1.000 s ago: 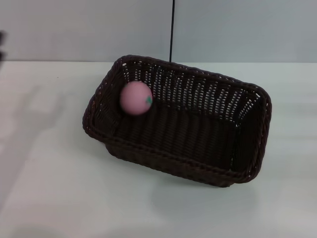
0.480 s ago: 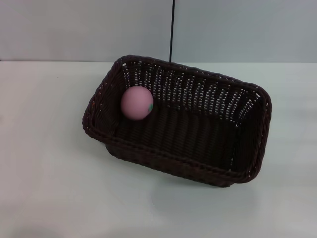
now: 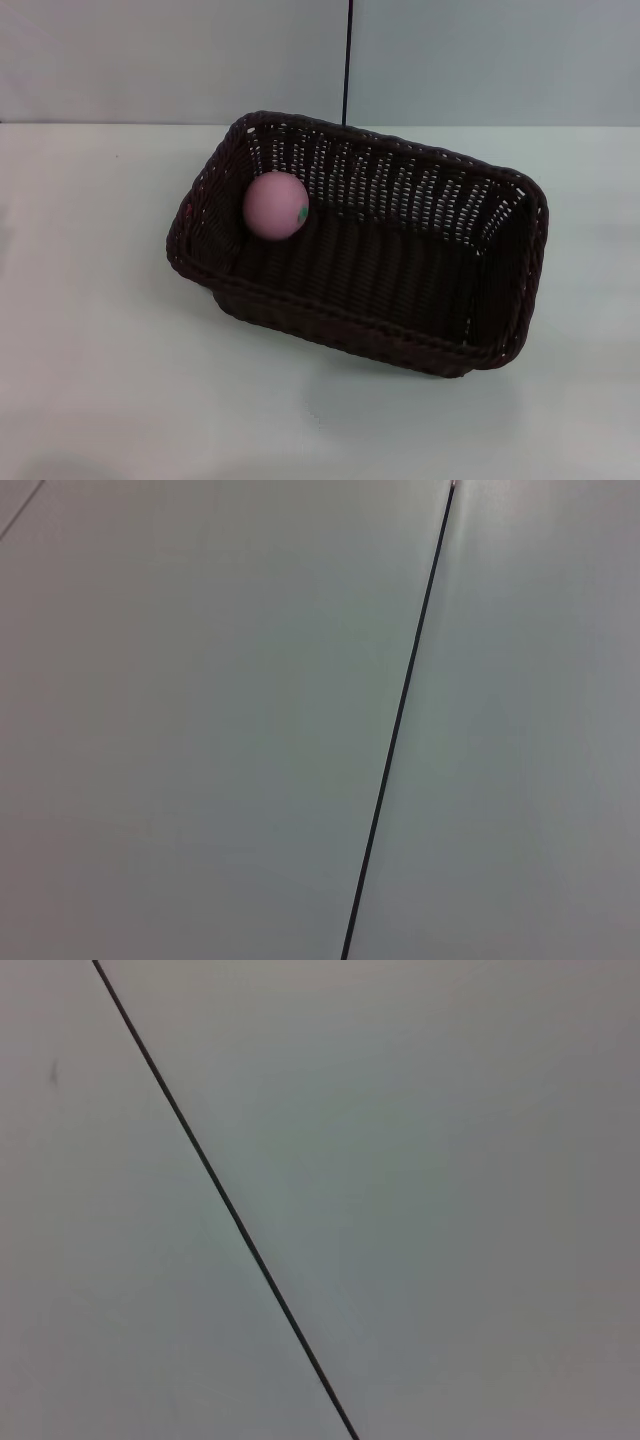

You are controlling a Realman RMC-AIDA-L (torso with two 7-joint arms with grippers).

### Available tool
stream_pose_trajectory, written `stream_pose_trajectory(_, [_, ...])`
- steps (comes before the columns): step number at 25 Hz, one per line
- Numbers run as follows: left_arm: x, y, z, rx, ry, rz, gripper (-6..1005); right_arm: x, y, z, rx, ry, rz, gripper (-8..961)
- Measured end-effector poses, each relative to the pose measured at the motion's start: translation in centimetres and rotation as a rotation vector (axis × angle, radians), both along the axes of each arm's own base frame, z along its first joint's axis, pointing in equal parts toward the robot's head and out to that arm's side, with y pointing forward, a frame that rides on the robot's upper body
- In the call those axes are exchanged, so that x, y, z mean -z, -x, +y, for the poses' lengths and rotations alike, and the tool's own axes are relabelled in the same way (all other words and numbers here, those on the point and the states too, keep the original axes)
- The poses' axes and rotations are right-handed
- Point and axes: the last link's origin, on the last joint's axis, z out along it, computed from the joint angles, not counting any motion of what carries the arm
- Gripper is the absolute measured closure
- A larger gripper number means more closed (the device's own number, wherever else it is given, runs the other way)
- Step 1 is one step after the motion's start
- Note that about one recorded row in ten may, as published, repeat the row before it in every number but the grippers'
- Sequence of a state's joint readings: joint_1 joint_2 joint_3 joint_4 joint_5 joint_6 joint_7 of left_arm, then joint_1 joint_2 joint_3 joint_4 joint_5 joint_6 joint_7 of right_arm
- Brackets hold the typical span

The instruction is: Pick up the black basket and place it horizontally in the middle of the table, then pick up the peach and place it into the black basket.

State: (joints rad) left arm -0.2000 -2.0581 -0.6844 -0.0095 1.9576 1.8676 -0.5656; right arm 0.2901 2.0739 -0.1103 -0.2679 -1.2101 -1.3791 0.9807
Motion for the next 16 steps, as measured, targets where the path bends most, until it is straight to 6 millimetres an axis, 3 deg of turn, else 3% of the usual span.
stream_pose_trajectory(16, [-0.05,-0.20,0.09,0.022,0.000,-0.026,197,0.23,-0.25,-0.37,0.015,-0.029,0.041,410])
